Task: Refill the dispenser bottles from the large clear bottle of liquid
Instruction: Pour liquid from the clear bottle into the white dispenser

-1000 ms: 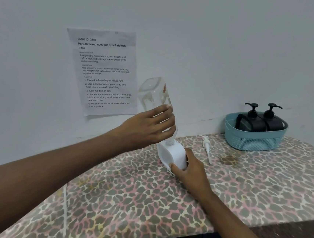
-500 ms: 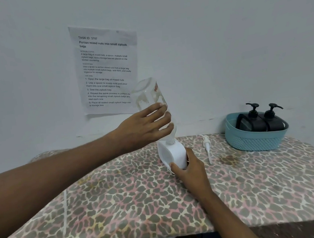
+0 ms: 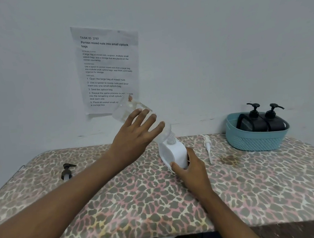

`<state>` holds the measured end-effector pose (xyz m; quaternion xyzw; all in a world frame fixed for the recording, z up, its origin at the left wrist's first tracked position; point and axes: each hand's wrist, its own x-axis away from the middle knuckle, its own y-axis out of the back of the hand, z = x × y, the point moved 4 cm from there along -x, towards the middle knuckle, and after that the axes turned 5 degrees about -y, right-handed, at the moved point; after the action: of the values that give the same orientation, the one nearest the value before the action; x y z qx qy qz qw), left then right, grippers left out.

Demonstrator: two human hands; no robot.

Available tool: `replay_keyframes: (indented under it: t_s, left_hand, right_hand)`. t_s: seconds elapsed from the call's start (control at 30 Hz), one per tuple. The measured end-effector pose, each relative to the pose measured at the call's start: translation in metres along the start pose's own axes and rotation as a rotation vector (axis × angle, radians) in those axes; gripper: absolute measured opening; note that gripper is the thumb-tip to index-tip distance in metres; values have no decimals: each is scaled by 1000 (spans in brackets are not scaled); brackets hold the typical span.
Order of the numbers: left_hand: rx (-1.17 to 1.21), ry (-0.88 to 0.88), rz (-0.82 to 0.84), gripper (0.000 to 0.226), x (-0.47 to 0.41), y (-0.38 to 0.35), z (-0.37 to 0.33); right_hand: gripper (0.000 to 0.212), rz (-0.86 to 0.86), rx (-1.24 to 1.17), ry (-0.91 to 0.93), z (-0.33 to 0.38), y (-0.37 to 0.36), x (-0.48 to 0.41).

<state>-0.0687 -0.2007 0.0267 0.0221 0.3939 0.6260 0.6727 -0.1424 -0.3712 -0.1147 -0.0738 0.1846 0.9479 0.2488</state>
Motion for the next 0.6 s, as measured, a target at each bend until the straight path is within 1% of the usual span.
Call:
replay_keyframes:
  t_s: [0.07, 0.17, 0.3, 0.47, 0.53, 0.6]
  left_hand:
    - [34, 62, 4, 67, 4, -3, -2]
    - [116, 187, 53, 74, 13, -10, -3]
    - [216, 337, 98, 75, 29, -19, -7]
    - [408, 554, 94, 78, 53, -30, -2]
    - [526, 676, 79, 74, 65, -35, 4]
    - [697, 863, 38, 69, 78, -43, 13]
  right_hand:
    - [54, -7, -3, 2, -1, 0, 0]
    - [55, -11, -3, 4, -1, 0, 0]
    - [56, -15, 8, 6, -2, 0, 0]
    - [56, -6, 18, 11, -3, 0, -1]
    - [57, -5, 17, 9, -3, 0, -1]
    - [56, -9, 15, 10, -3, 0, -1]
